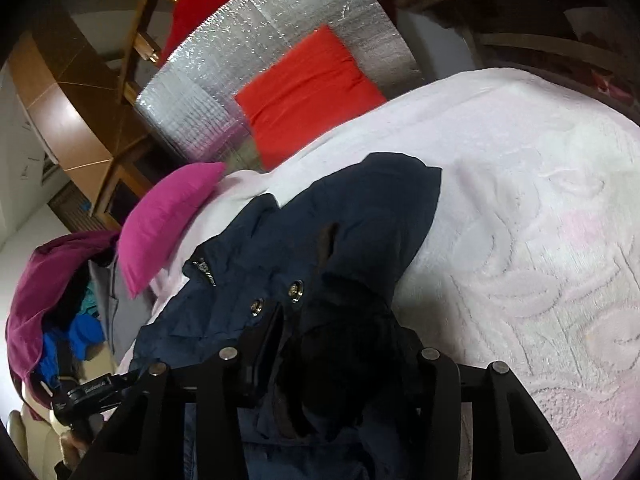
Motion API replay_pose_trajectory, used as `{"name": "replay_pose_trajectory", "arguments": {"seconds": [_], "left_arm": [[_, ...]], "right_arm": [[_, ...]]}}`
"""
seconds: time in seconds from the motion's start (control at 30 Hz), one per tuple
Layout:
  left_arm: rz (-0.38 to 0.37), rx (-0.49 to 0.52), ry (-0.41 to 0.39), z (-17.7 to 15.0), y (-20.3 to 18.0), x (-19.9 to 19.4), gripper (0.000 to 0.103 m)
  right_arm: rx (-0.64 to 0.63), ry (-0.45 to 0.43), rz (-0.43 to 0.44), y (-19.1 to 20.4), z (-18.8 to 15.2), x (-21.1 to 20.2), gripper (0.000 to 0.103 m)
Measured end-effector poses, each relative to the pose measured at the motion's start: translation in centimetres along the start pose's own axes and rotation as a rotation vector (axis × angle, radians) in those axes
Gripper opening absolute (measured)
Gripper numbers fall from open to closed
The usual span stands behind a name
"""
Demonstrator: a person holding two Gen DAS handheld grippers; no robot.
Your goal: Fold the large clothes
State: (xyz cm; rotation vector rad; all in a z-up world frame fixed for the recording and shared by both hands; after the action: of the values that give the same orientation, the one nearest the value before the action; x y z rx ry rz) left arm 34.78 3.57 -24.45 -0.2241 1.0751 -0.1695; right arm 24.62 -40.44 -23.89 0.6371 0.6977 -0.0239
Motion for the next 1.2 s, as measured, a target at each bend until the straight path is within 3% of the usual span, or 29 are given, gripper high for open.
{"name": "replay_pose_trajectory", "arguments": {"seconds": [0.07,0.17,0.23,0.5,0.7,0.87,1.03,1.2], "left_arm": [[0.015,0.000,0.009,0.0,0.0,0.4,0.073],[0.039,0.002,0.009,0.0,0.0,0.2,0.075],[0.049,0.000,0.007,-0.1,-0.1,-0.1,0.075],[0.128,0.101,-0.096,-1.8,-1.0,-4.1,0.075],[0.224,0.205,-0.198,-5.6,-1.3,-7.6,0.075],[0.306,0.266,-0.254,-10.9,-1.5,-11.1,0.075],[0.290,0.298,-0.254,-14.8,-2.6,-13.9,0.076],[0.314,0.365,-0.305,-16.8,-4.2,-17.2,0.076]], "right_arm": [[0.003,0.047,-0.054,-0.9,-0.4,1.1,0.051],[0.060,0.038,-0.030,-1.6,-0.3,0.5,0.052],[0.072,0.031,-0.037,-1.7,-0.3,-0.3,0.066],[0.048,-0.010,-0.060,-2.4,-1.0,-6.5,0.068],[0.037,-0.015,-0.056,-2.5,-2.9,-11.6,0.070],[-0.030,0.021,-0.055,-1.6,-5.7,-14.6,0.071],[-0.118,0.047,-0.055,-0.6,-8.3,-16.7,0.072],[-0.180,0.045,-0.045,0.1,-10.5,-19.5,0.075]]}}
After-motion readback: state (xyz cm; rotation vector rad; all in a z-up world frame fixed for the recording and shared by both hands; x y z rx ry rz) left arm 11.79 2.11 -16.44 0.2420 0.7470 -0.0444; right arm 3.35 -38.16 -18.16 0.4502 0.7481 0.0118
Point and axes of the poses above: each gripper's, at about its wrist camera, not at the fingertips, and x roughly the way its jaws point, y to its left, z to its top, the point moved 3 cm from there along x, roughly the way its jaws point
